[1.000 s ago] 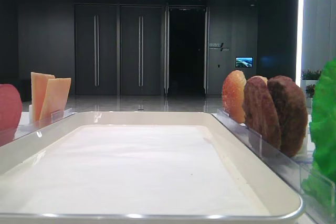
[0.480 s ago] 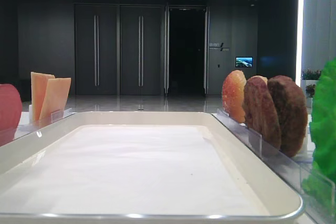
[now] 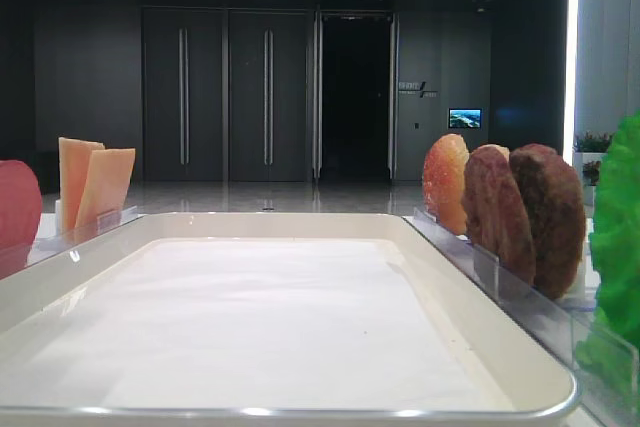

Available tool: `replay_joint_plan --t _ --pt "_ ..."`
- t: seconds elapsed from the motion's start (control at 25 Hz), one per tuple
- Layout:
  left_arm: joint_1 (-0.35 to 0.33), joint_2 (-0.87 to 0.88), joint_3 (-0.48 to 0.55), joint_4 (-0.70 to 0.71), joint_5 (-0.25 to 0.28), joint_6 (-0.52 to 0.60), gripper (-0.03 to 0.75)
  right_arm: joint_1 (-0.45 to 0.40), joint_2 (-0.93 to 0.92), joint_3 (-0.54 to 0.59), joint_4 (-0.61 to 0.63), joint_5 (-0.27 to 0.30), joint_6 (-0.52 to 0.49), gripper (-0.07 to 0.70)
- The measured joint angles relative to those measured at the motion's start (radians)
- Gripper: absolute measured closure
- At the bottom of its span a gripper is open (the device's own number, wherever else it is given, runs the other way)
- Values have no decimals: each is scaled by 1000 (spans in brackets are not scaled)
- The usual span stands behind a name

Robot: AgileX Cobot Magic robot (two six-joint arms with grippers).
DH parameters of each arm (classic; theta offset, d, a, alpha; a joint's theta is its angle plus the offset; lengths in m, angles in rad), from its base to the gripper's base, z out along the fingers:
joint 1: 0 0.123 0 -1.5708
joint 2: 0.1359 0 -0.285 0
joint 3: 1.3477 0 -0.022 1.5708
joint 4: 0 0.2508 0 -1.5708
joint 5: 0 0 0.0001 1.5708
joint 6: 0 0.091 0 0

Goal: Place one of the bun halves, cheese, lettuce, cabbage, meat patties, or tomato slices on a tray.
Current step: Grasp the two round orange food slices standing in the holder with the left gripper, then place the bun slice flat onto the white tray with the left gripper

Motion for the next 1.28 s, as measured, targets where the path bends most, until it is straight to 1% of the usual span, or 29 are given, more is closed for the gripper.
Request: replay_joint_plan --t 0.28,0.56,0.84,1.0,1.28 --pt "0 42 -1 1 -51 -1 181 0 0 0 0 0 0 223" --pt "-21 100 -1 -1 -73 -1 181 0 0 0 0 0 0 223" --pt "-22 145 -1 -2 -76 -1 190 0 0 0 0 0 0 223" --pt "-22 146 -1 7 -76 -1 265 0 0 0 0 0 0 223" --pt "-22 146 -1 22 -67 -1 438 0 0 0 0 0 0 223"
